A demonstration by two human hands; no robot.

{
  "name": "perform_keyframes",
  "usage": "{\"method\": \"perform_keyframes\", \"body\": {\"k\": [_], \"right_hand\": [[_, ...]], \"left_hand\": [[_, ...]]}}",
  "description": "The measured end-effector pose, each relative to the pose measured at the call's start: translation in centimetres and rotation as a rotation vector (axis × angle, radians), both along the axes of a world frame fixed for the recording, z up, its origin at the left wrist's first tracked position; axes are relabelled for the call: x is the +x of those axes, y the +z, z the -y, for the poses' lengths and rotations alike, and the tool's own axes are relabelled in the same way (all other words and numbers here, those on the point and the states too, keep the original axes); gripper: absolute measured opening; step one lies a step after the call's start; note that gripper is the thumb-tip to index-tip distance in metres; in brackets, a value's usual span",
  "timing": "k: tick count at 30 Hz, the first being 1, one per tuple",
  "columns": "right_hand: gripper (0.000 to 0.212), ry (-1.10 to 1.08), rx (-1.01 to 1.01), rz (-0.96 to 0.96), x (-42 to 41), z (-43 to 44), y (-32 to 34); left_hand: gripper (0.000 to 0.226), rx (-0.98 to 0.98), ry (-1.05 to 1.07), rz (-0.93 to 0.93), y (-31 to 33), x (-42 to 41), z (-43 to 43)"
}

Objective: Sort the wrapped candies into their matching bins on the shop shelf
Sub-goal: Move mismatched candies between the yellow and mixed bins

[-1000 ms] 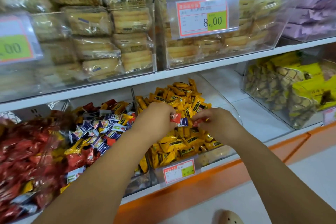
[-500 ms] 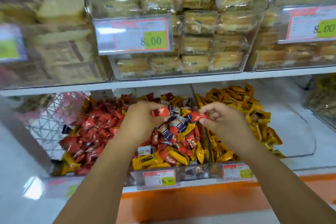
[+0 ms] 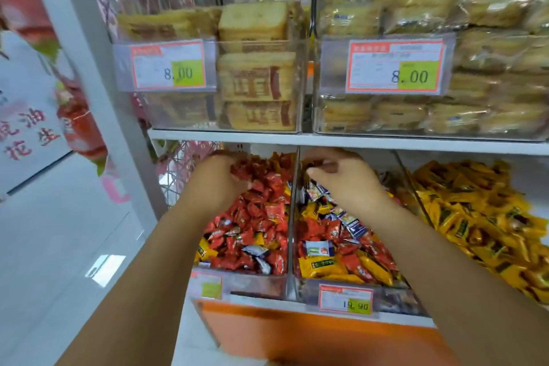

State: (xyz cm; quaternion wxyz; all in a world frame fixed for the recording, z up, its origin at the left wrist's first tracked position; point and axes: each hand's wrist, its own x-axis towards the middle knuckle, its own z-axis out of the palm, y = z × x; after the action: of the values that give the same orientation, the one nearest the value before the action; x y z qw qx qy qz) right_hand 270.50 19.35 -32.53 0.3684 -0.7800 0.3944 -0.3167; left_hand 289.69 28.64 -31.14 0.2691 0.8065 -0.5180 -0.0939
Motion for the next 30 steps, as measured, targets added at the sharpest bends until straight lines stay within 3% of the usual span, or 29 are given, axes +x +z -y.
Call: {"method": "perform_keyframes", "body": {"k": [3, 5, 7, 10, 13, 15, 18, 21, 23, 25, 27, 30], "right_hand": [[0.025, -0.159, -0.081, 0.040, -6.0, -0.4, -0.5], [0.027, -0.309, -0.186, -0.027, -11.1, -0.1, -1.4], [0.029, -0.401, -0.167, -0.131, -16.0, 0.6, -2.4], [0.025, -0.338, 0.017, -0.289, -20.8, 1.6, -4.2], [0.071, -0.105, 0.076, -0.638, -21.5, 2.3, -6.5], [0.081, -0.098, 0.045, -0.792, -21.7, 2.7, -7.4], [0.078, -0.204, -0.069, -0.945, -24.3, 3.5, -7.6], [0.078, -0.208, 0.046, -0.912, -27.3, 4.0, -6.7], [0.063, -0.190, 0.087, -0.904, -28.4, 3.9, -5.6], [0.047, -0.170, 0.067, -0.941, -28.4, 3.7, -4.4], [0.041, -0.237, -0.010, -0.817, -27.6, 4.1, -4.3], [0.064, -0.371, 0.047, -0.684, -25.2, 4.7, -5.9]], "left_hand": [[0.049, -0.061, -0.085, -0.014, -0.2, -2.4, -0.2], [0.046, -0.097, -0.182, -0.002, -0.4, -5.7, -0.1], [0.044, -0.116, -0.311, 0.005, -0.9, -9.9, 0.3], [0.048, -0.079, -0.489, -0.012, -2.4, -16.3, 1.5], [0.059, -0.035, -0.577, -0.031, -4.6, -20.7, 3.7], [0.064, 0.010, -0.602, -0.041, -5.6, -22.0, 5.1], [0.065, 0.041, -0.618, -0.015, -6.6, -22.2, 6.8], [0.067, 0.088, -0.610, -0.064, -6.6, -21.4, 7.8], [0.071, 0.088, -0.601, -0.077, -6.4, -20.9, 8.1], [0.077, 0.075, -0.601, -0.075, -6.3, -20.7, 8.2], [0.078, 0.080, -0.597, -0.083, -6.3, -20.8, 8.2], [0.078, 0.073, -0.595, -0.102, -6.5, -20.9, 8.1]]}}
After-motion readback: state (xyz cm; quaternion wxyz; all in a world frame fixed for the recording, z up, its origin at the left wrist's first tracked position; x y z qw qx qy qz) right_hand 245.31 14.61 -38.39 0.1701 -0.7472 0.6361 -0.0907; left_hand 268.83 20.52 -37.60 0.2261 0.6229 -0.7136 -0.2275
